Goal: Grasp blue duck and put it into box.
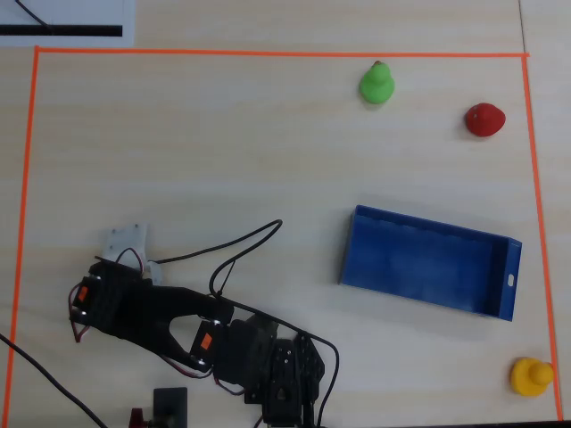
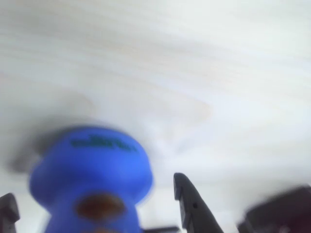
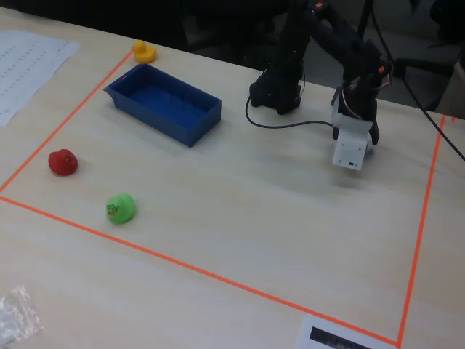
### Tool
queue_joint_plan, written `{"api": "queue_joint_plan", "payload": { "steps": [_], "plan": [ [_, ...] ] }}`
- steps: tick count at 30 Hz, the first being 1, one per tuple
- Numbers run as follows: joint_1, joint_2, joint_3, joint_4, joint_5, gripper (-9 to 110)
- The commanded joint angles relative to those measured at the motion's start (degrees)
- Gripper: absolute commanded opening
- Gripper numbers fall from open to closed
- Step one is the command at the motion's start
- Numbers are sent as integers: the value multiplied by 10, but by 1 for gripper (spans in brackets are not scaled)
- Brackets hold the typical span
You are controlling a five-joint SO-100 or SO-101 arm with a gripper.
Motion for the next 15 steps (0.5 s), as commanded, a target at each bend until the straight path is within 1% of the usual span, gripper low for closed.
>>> {"api": "queue_joint_plan", "payload": {
  "steps": [1,6,9,10,11,12,15],
  "plan": [
    [15,-6,-5,-13,-2,43],
    [18,-18,-12,-17,-4,42],
    [16,-23,-12,-14,-25,35],
    [12,-25,-12,-11,-36,28],
    [10,-26,-12,-6,-41,18],
    [6,-28,-15,-2,-42,12],
    [7,-25,-18,5,-43,1]
  ]
}}
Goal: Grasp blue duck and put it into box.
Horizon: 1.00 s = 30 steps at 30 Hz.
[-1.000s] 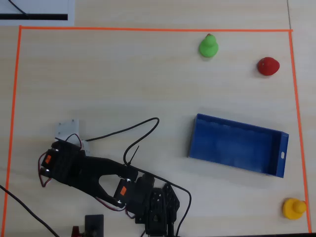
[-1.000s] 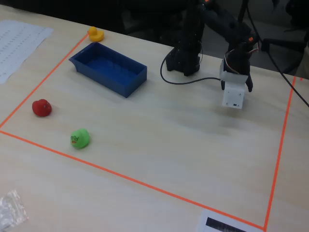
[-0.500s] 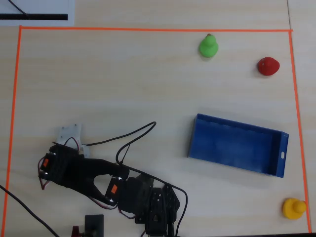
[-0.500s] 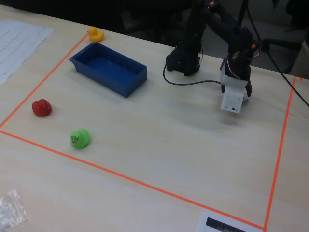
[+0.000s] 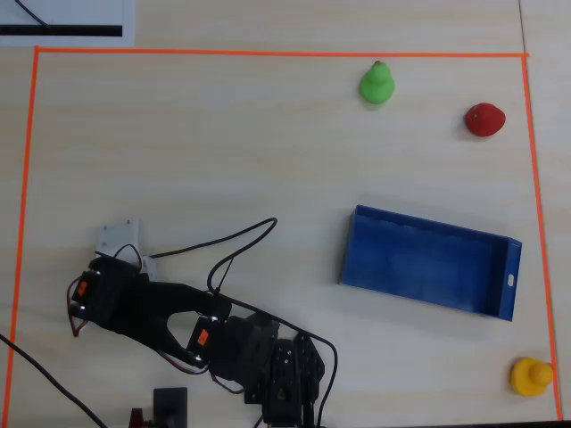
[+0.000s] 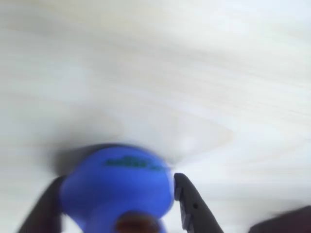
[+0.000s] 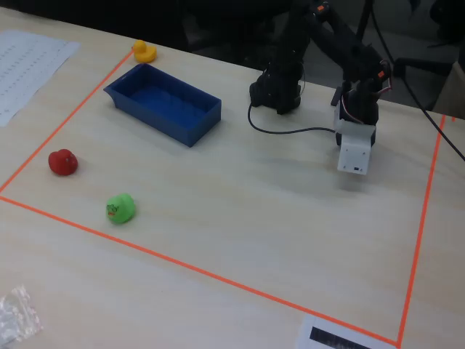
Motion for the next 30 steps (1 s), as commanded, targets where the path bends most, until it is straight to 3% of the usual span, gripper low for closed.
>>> {"api": "queue_joint_plan", "payload": {
  "steps": [1,6,10,14,21,26,30],
  "plan": [
    [0,5,5,15,-5,0],
    [35,58,2,41,-10,0],
    [152,189,-45,136,-80,0],
    [379,287,-148,183,-183,0],
    [823,288,-272,82,-382,0],
    [1065,262,-316,106,-492,0],
    [1198,245,-324,120,-541,0]
  ]
}}
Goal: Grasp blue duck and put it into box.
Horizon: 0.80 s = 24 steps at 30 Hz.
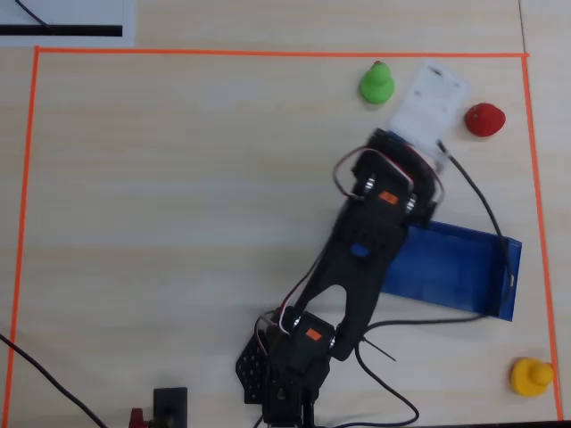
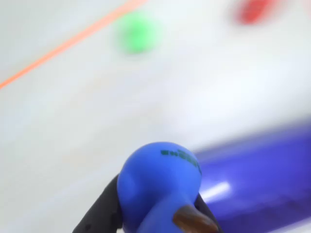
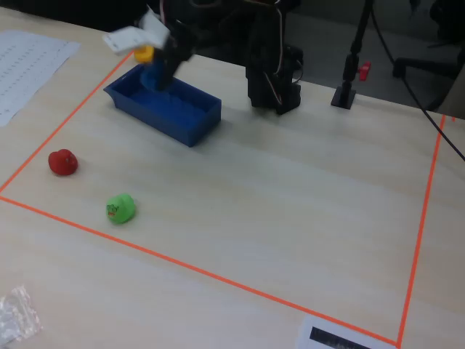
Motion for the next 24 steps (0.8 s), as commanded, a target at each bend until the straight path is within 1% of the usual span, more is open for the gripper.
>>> {"api": "queue_joint_plan", "payload": {
  "steps": [1,4,7,18,24],
  "plan": [
    [183,-2,-27,12,-47,0],
    [239,-8,-27,34,-72,0],
    [266,-18,-25,56,-83,0],
    [254,-115,-11,47,-60,0],
    [279,-169,41,1,-77,0]
  ]
}}
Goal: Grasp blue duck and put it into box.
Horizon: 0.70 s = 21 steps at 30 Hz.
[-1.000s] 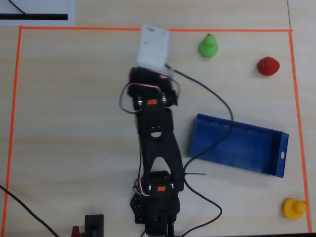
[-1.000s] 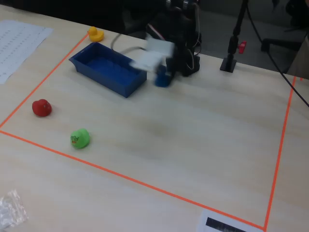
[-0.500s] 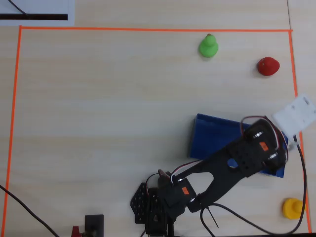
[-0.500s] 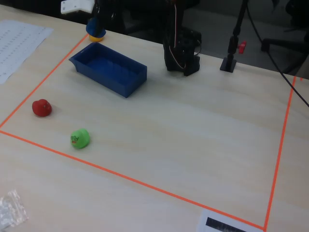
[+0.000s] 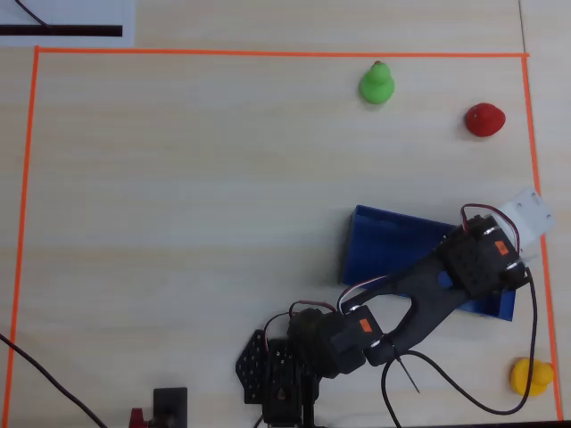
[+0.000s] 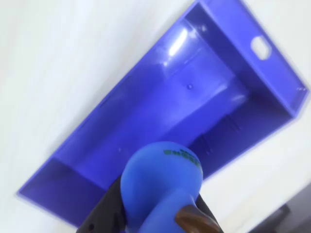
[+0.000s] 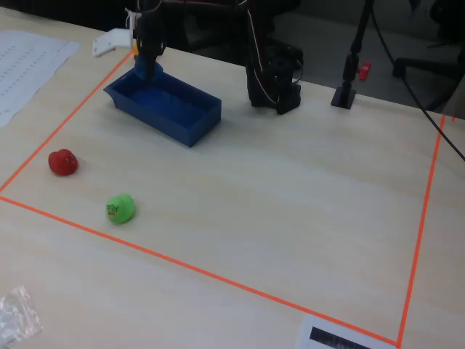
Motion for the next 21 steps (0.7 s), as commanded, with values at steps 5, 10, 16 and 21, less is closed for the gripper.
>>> {"api": "queue_joint_plan", "payload": {
  "steps": [5,10,16,21],
  "plan": [
    [39,-4,98,-98,-33,0],
    [60,24,201,-203,-69,0],
    [67,42,257,-276,-76,13],
    [73,62,281,-323,-85,28]
  ]
}}
